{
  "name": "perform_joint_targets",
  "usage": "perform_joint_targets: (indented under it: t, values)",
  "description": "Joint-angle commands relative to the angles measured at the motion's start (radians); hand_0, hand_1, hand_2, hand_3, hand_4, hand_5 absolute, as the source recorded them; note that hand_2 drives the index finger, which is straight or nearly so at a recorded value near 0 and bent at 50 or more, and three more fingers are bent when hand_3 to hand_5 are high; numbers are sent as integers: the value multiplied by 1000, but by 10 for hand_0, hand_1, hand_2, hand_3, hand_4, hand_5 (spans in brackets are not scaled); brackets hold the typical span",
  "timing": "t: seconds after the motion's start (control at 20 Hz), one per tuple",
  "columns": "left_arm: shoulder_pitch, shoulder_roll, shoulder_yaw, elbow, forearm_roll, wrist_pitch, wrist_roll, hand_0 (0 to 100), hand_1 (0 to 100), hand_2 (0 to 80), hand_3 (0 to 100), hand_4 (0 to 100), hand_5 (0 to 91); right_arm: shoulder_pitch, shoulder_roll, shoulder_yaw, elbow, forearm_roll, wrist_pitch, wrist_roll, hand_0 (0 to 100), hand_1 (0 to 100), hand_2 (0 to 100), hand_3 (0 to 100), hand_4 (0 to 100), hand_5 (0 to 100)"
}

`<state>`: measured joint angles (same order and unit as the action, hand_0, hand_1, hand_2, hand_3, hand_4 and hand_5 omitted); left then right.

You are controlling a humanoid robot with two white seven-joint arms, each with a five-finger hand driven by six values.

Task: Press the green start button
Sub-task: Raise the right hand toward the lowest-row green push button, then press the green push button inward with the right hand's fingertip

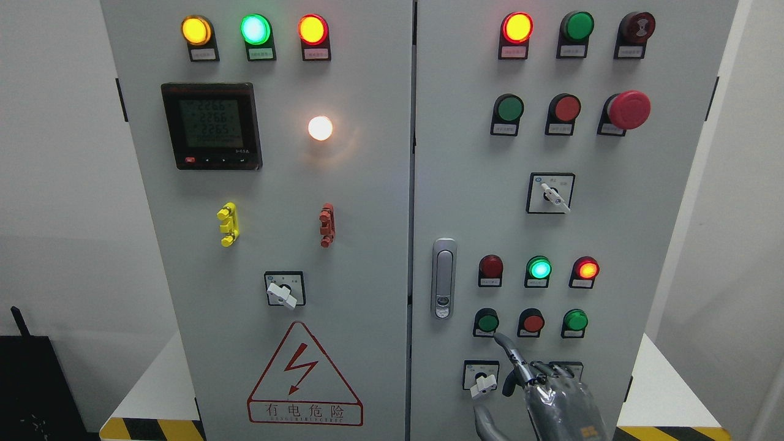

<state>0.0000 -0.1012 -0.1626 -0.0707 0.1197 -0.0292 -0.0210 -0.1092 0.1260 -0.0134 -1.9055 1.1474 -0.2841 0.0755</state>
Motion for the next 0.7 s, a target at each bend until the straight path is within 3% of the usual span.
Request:
perform_joint_targets:
  t: [0.0,0.65]
  values:
    - [25,0,0,0,0,0,0,120,556,0,0,0,0,-23,1,1,40,6,0,0,485,353,0,626,597,410]
    - [26,0,0,0,0,0,0,120,556,0,0,0,0,-72,1,-13,109,6,3,-8,499,351,0,625,596,404]
